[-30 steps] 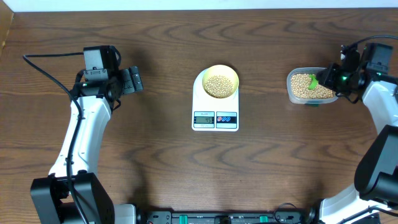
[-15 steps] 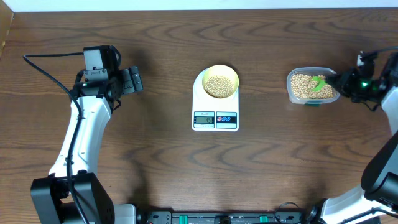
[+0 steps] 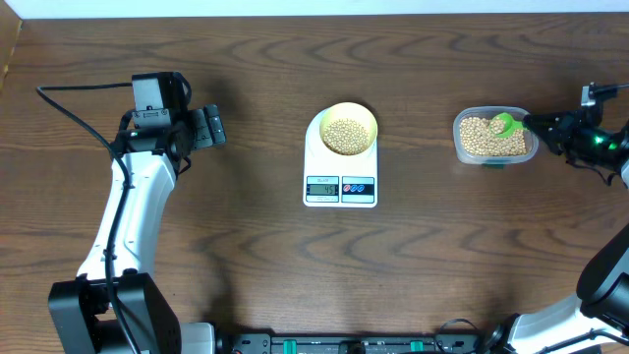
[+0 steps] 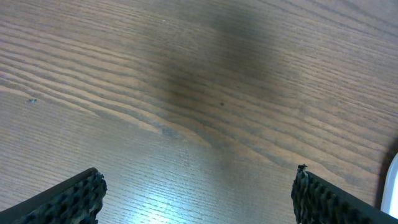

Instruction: Scoop item into bowl and weigh 50g on scale

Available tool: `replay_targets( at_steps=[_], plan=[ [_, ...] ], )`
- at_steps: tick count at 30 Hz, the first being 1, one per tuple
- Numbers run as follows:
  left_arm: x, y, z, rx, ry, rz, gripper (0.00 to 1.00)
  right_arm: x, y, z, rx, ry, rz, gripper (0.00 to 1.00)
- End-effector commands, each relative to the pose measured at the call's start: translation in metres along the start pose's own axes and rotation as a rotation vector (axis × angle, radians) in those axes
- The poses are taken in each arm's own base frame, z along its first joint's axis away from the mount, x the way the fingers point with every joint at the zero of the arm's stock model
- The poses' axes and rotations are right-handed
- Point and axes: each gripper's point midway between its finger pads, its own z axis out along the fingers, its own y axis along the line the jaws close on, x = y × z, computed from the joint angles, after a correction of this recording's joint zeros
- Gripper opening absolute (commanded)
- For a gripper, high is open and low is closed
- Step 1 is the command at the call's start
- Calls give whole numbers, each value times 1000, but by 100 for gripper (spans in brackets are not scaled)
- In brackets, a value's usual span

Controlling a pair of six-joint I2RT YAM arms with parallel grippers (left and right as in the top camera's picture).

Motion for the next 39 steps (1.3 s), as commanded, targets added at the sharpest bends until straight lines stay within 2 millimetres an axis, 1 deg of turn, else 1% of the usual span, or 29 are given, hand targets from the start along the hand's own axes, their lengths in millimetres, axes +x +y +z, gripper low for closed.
replay_targets(
  at_steps=[1,5,6,12,17,21,24,29,34,39],
  plan=[
    [3,3,4,-19,13,-8,98,4,19,-1,-117,21,-18,1],
    [3,3,4,-19,13,-8,98,5,36,-1,-208,32,-48,1],
    [3,3,4,-19,13,-8,98,5,38,-1,-216,34,-52,1],
    [3,3,4,-19,12,-8,98,12,55,14,-256,70,-107,1],
    [3,3,4,-19,13,-8,98,20,76,35,-288,108,-161,1],
    [3,3,4,-19,13,-8,98,25,100,55,-323,137,-184,1],
    [3,3,4,-19,13,-8,98,32,121,70,-354,162,-206,1],
    [3,3,4,-19,13,-8,98,44,142,98,-331,178,-211,1],
    [3,3,4,-19,13,-8,98,61,159,126,-294,182,-223,1],
    [3,3,4,-19,12,-8,98,80,176,146,-284,198,-235,1]
  ],
)
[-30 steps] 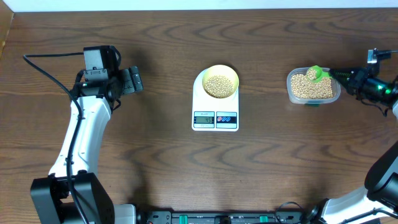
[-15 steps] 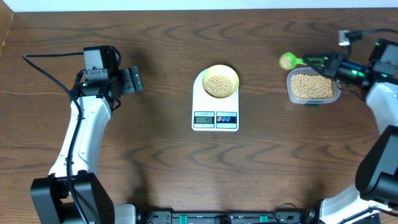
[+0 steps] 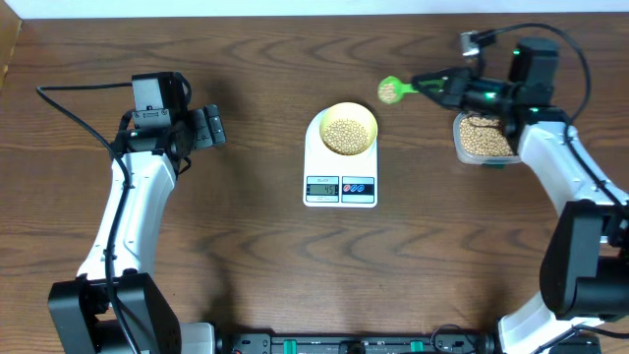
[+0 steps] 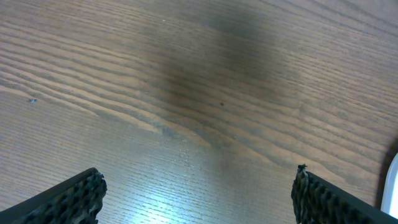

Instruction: Scoop item into bowl and weigh 50g on scale

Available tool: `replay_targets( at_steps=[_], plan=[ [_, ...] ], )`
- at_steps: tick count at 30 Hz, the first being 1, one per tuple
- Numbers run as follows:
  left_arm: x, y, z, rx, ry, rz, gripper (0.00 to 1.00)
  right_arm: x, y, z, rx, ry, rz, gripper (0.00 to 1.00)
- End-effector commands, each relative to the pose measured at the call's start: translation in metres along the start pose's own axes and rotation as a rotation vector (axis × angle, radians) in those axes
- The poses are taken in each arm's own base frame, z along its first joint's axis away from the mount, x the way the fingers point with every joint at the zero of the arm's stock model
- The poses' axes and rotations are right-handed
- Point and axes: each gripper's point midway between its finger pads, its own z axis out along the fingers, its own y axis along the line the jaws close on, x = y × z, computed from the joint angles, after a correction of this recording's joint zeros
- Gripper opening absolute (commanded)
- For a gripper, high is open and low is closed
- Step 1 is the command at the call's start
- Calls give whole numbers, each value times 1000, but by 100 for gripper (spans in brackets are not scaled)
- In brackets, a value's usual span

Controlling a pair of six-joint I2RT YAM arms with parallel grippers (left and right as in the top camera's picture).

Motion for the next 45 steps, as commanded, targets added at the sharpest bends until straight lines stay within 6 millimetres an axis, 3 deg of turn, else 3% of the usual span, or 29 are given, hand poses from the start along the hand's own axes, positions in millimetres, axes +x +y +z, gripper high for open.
replay_targets(
  at_steps=[1,16,26,37,45],
  plan=[
    [3,3,4,-19,12,-8,98,3,2,15,33,-9,31,1],
    [3,3,4,-19,13,-8,98,34,16,59,84,43,-99,1],
    [3,3,4,-19,12,-8,98,34,11,64,134,29,-146,1],
    [3,3,4,-19,13,-8,98,51,19,78,133,73,-273,1],
    [3,3,4,-19,13,-8,98,57,6,78,198,98,-379,1]
  ],
)
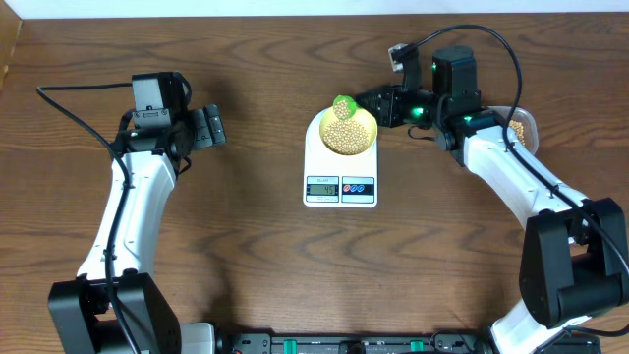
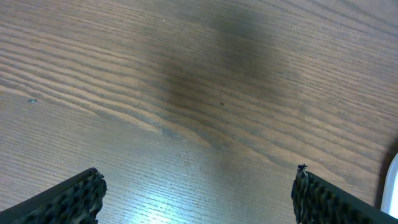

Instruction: Scoop item into bowl and weigh 50g on scale

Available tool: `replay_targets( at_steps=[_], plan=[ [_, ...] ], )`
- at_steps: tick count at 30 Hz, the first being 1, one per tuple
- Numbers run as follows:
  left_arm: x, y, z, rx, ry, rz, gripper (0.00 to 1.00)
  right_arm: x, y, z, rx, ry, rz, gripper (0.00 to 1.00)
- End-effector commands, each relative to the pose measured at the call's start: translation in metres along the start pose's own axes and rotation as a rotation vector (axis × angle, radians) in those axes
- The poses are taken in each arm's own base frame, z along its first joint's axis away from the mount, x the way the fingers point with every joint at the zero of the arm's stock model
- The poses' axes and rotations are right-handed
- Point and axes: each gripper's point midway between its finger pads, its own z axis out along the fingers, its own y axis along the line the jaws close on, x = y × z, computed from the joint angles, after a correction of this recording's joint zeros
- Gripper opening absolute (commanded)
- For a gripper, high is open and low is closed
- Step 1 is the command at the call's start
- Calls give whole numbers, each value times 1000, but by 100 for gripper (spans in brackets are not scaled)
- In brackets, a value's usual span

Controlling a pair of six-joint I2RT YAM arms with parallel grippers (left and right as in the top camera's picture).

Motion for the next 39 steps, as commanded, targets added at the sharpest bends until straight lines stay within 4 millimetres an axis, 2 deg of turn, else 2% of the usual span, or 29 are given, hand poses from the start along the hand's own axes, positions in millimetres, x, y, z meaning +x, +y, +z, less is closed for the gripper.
replay_targets(
  at_steps=[1,10,22,28,39],
  plan=[
    [3,3,4,-19,12,-8,98,7,-6,3,46,20,-108,1],
    [3,3,4,-19,12,-8,98,23,-5,17,131,68,-309,1],
    [3,3,4,-19,13,-8,98,18,-17,18,227,54,-397,1],
    [3,3,4,-19,13,-8,98,21,-10,20,199,62,-404,1],
    [3,3,4,-19,13,-8,98,16,-16,19,233,44,-372,1]
  ],
)
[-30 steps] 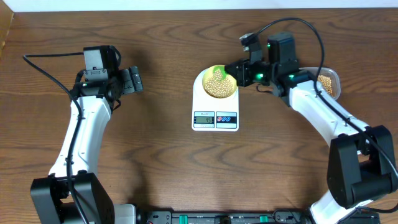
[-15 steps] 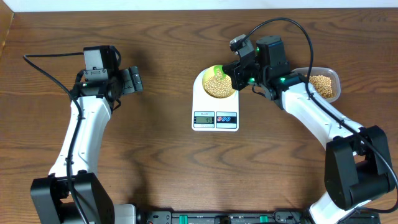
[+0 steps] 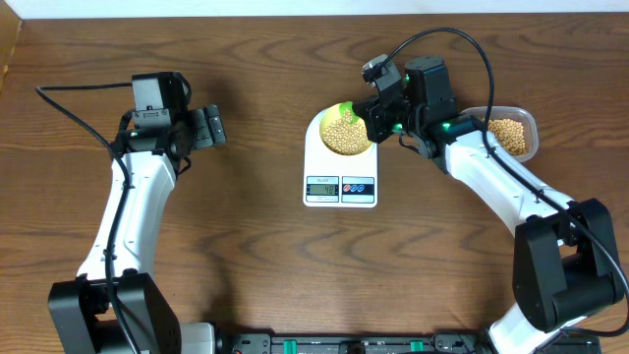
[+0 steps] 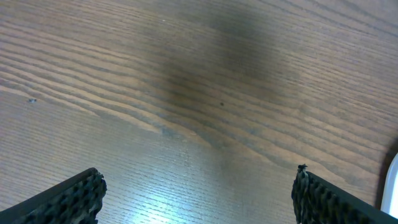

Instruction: Scoop item into bowl and weigh 50g on scale

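Note:
A white scale (image 3: 340, 167) in the middle of the table carries a yellow bowl (image 3: 344, 134) heaped with pale beans. My right gripper (image 3: 377, 118) is at the bowl's right rim, shut on a green scoop (image 3: 346, 110). Only a small green part of the scoop shows, over the bowl's far edge. A clear container of beans (image 3: 509, 136) stands to the right. My left gripper (image 3: 210, 127) hovers open at the left, far from the scale. In the left wrist view its fingertips (image 4: 81, 193) stand wide apart over bare wood.
The scale's display (image 3: 322, 188) faces the front edge, and its digits are too small to read. A white corner of the scale (image 4: 393, 186) shows at the right edge of the left wrist view. Black cables run from both arms.
My right gripper has moved left, closer to the bowl's rim. The scoop, then held with beans above the bowl's far rim, now shows only as a green sliver. The left arm is unchanged.
The scoop was first in the bean container at the right. Then my right gripper held it, loaded, in the air between container and bowl. After that it hung over the bowl's far rim, and now it is tipped at the bowl. The left arm stayed still.

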Available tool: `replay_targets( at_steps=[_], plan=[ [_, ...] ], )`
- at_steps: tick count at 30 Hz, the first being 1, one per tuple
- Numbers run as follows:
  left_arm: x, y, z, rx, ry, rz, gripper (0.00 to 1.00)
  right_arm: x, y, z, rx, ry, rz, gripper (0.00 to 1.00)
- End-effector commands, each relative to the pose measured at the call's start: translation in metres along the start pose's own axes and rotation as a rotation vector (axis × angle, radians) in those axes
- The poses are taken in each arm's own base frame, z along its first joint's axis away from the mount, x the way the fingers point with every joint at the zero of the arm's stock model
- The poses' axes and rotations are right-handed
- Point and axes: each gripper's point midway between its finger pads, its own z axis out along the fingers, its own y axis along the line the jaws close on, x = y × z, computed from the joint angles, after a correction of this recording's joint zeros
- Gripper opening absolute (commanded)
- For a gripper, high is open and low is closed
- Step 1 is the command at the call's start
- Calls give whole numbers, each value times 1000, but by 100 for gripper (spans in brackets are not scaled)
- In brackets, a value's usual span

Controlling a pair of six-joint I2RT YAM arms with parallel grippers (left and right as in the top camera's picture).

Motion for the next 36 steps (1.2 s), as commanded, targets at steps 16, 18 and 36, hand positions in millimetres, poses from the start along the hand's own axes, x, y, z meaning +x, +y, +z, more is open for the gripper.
replay_targets(
  at_steps=[16,18,36],
  plan=[
    [3,3,4,-19,13,-8,98,-6,5,0,-34,-23,46,1],
    [3,3,4,-19,13,-8,98,-6,4,-1,-33,-23,70,1],
    [3,3,4,-19,13,-8,98,-20,-21,-47,-312,-61,483,1]
  ],
)
